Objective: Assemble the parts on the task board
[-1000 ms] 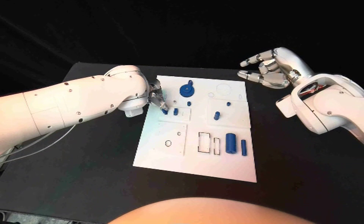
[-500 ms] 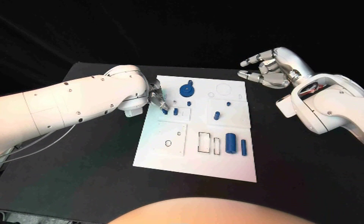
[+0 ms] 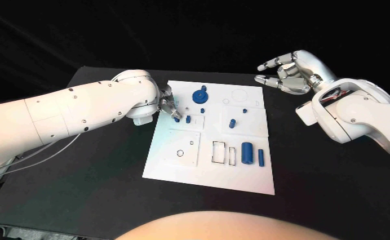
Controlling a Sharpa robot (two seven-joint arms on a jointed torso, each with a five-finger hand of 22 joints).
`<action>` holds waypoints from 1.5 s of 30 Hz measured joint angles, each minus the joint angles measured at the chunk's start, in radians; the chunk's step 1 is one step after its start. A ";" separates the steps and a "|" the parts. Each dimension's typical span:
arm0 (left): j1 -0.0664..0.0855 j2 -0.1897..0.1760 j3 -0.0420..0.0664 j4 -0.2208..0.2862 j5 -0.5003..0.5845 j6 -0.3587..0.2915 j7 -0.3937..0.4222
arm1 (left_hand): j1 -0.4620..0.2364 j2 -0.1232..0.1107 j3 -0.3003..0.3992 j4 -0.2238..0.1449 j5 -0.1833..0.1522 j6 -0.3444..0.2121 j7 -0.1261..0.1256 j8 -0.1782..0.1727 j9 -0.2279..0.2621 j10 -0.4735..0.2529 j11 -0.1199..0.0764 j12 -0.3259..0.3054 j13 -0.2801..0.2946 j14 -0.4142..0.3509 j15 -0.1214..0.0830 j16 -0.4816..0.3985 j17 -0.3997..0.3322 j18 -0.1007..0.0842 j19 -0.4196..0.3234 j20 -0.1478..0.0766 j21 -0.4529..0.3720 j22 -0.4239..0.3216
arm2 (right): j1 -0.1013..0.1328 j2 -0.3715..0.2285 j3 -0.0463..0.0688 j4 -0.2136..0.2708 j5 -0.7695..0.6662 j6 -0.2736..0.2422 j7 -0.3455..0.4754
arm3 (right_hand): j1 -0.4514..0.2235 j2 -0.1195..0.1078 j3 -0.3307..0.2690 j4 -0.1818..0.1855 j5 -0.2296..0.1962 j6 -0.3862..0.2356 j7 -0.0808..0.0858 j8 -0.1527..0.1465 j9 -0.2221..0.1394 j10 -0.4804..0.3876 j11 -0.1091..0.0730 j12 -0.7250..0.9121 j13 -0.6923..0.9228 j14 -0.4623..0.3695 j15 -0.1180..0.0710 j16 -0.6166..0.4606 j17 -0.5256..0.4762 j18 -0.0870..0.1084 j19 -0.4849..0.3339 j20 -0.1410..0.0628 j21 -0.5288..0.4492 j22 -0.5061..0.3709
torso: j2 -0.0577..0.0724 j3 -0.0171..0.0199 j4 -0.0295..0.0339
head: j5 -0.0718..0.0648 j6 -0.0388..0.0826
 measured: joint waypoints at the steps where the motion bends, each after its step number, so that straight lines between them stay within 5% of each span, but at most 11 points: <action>1: 0.000 0.000 0.000 0.000 -0.001 0.000 0.000 | 0.000 0.000 0.000 0.000 0.000 0.000 0.000 0.000 0.000 0.000 0.000 0.000 0.000 0.000 0.000 0.000 0.000 0.000 0.000 0.000 0.000 0.000 | 0.000 0.000 0.000 0.000 0.000 0.000 0.000 | 0.000 0.000 0.000 0.000 0.000 0.000 0.000 0.000 0.000 0.000 0.000 0.000 0.000 0.000 0.000 0.000 0.000 0.000 0.000 0.000 0.000 0.000 | 0.000 0.0000 0.0000 | 0.000 0.000; 18: 0.000 0.002 0.000 -0.006 -0.008 0.002 0.000 | -0.014 0.011 -0.038 0.024 -0.009 0.031 -0.027 -0.003 0.010 0.000 0.000 0.000 0.002 0.003 -0.003 0.000 0.000 0.000 0.000 0.000 0.000 0.000 | 0.000 0.000 0.000 0.000 0.000 0.000 0.001 | 0.000 0.000 0.000 0.000 0.000 0.000 0.000 0.000 0.000 0.000 0.000 0.000 0.000 0.000 0.000 0.000 0.000 0.000 0.000 0.000 0.000 0.000 | 0.000 0.0000 -0.0004 | 0.000 0.002; 30: -0.002 0.004 -0.001 -0.011 -0.009 0.001 -0.001 | -0.029 0.047 -0.301 0.128 -0.008 0.039 -0.028 -0.007 0.029 0.000 0.000 0.007 0.010 0.003 -0.003 0.000 0.000 0.000 0.000 0.000 0.000 0.000 | 0.000 0.000 0.000 0.000 0.000 -0.001 0.002 | 0.000 0.000 0.000 0.000 0.000 0.000 0.000 0.000 0.000 0.000 0.000 0.000 0.000 0.000 0.000 -0.004 0.000 0.000 0.000 0.000 -0.004 0.001 | 0.000 -0.0001 -0.0001 | -0.003 0.004; 32: -0.002 0.003 -0.001 -0.011 -0.010 0.001 -0.001 | -0.017 0.066 -0.344 0.135 -0.008 0.039 -0.028 -0.011 0.031 0.000 0.000 0.007 0.011 0.003 -0.003 0.000 0.000 0.000 0.000 0.000 0.000 0.000 | 0.000 0.000 0.000 0.000 0.000 -0.001 0.002 | 0.000 0.000 0.000 0.000 0.000 0.000 0.000 0.000 0.000 0.000 0.000 0.000 0.000 0.000 0.000 -0.004 0.000 0.000 0.000 0.000 -0.004 0.001 | 0.000 0.0002 -0.0001 | -0.003 0.004; 39: -0.002 0.000 -0.001 -0.009 -0.010 -0.006 -0.001 | -0.020 0.074 -0.376 0.138 -0.008 0.039 -0.028 -0.012 0.032 0.000 0.000 0.007 0.011 0.003 -0.003 0.000 0.000 0.000 0.000 0.000 0.000 0.000 | 0.000 -0.001 0.000 0.000 0.000 -0.002 0.003 | 0.000 0.000 0.000 0.000 0.000 0.000 0.000 0.000 0.000 0.000 0.000 0.000 0.000 0.000 0.000 -0.004 0.000 0.000 0.000 0.000 -0.004 0.001 | 0.000 0.0001 -0.0002 | -0.002 0.006; 45: -0.002 -0.011 0.001 0.003 -0.006 -0.035 -0.001 | -0.081 0.110 -0.461 0.140 -0.009 0.042 -0.024 -0.023 0.038 -0.005 0.005 0.003 -0.001 0.003 -0.003 0.000 0.000 0.000 0.000 0.000 0.000 0.000 | 0.000 -0.001 0.000 0.000 0.000 -0.003 0.003 | 0.000 0.000 0.000 0.000 0.000 0.000 0.000 0.000 -0.001 0.000 0.000 0.000 0.001 0.000 0.000 -0.004 0.000 0.000 0.000 0.000 -0.004 0.000 | 0.000 0.0000 -0.0006 | -0.002 0.008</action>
